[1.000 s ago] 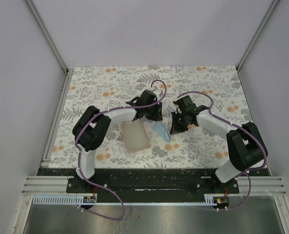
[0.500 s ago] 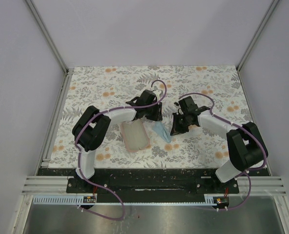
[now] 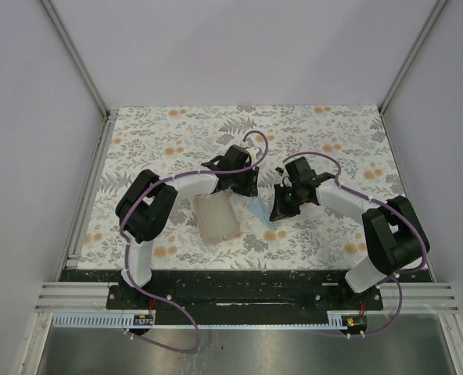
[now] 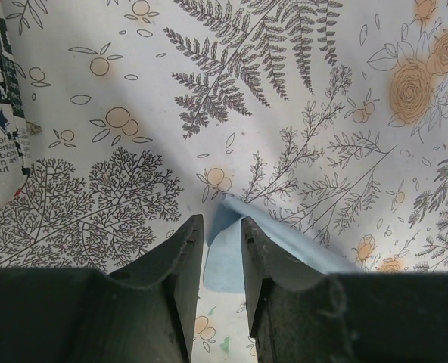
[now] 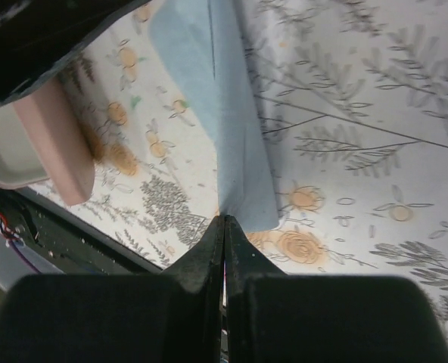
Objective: Organize the sunglasses
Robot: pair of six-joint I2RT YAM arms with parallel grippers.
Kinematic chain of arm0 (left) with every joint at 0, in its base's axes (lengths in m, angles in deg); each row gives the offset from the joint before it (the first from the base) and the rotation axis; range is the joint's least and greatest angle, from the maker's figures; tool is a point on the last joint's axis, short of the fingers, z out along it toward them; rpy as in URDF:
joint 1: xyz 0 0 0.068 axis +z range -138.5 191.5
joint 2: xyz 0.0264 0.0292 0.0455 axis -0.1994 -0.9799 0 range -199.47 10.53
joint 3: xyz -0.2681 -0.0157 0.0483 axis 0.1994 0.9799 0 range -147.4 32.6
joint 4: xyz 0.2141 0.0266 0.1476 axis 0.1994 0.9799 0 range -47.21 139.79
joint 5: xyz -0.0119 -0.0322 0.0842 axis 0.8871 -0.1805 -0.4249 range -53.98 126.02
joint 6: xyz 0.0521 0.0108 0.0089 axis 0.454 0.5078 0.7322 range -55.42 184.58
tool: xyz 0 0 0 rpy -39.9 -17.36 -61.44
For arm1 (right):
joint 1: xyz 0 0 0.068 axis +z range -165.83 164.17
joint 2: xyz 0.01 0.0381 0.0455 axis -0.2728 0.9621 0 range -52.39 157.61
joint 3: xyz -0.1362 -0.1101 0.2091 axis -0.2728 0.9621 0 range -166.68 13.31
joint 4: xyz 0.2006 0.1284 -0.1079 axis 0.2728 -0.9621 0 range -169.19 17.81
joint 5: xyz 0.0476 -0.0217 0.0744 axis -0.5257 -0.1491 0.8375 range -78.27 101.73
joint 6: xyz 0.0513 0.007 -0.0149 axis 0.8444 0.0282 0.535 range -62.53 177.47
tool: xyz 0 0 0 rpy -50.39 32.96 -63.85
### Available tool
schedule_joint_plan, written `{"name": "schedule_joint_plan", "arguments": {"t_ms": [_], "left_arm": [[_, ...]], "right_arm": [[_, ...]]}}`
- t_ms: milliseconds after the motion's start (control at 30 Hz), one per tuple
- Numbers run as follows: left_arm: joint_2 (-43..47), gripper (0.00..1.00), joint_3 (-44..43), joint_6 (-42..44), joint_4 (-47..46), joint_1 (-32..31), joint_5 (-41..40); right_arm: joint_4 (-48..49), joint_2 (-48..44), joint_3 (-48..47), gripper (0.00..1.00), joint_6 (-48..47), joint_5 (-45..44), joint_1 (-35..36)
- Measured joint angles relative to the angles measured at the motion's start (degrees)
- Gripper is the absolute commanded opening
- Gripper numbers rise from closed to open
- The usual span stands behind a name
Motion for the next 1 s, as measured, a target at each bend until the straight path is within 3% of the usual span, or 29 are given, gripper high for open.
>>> {"name": "schedule_joint_plan", "arguments": {"t_ms": [433,767,1000], "left_arm": [[0.0,0.31,0.0,0.0,0.0,0.0,0.1],[-0.7,0.31,-4.4,1.6,3.3,0.0,0.2],[-3.8,0.32,-9.9,3.6,5.6,0.0,0.4]], "right_arm": [[-0.4,-1.4,-0.7,0.0,-0.9,0.2,2.4],[2.5,0.4,0.6,0.0,3.0,-0.5,-7.4],[3.8,4.0,2.1,0.0,5.0,-0.6,-8.4]]}}
